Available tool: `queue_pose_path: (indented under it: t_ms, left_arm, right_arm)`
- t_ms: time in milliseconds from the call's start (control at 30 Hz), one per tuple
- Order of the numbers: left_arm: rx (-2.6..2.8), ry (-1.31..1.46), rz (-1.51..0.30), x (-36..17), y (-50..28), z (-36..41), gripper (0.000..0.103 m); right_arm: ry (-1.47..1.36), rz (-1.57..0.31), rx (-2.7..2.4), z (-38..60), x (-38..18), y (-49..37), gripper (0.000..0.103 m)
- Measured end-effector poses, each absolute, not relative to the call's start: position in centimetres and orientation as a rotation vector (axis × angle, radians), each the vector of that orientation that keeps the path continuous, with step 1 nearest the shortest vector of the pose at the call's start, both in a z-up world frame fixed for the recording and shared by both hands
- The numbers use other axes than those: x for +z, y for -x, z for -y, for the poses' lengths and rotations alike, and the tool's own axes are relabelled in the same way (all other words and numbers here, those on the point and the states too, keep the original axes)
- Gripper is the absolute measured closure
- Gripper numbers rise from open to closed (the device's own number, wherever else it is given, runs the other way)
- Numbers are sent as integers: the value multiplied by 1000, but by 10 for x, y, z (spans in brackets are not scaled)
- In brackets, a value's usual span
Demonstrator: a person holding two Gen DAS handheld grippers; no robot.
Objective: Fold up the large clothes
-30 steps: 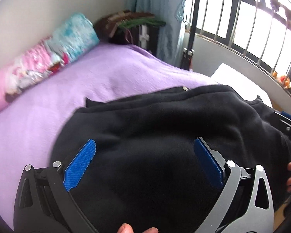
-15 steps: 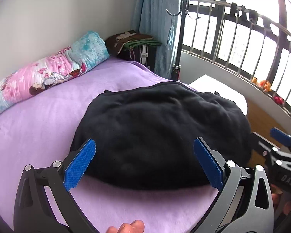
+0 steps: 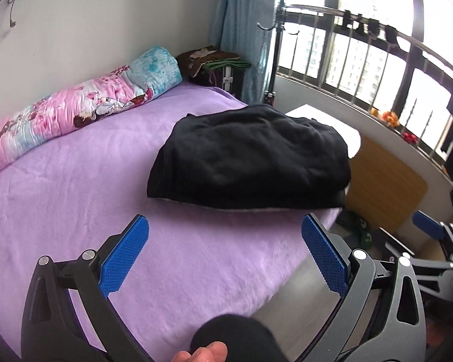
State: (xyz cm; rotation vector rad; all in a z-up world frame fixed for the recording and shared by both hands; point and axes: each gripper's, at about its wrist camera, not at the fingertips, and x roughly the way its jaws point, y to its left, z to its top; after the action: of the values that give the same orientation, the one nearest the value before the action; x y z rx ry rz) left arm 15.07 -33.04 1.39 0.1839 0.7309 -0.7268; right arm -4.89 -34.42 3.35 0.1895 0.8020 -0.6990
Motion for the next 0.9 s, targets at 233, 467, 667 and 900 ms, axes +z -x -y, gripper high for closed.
queue_pose_path:
  t_ms: [233, 467, 667, 900]
  left_arm:
    - [-811, -186, -716, 26, -104, 272, 6]
    - [-865, -192, -687, 37, -85, 262, 6]
    - [-884, -180, -712, 34, -86, 266, 6]
    - [-858, -193, -739, 28, -94, 267, 6]
  right_arm:
    - [-183, -803, -644, 293, 48, 86, 6]
    - [-177, -753, -645, 270, 69, 107, 6]
    - [-182, -750, -645, 272, 71, 106, 6]
    - [-191, -771, -620, 276, 64, 97, 6]
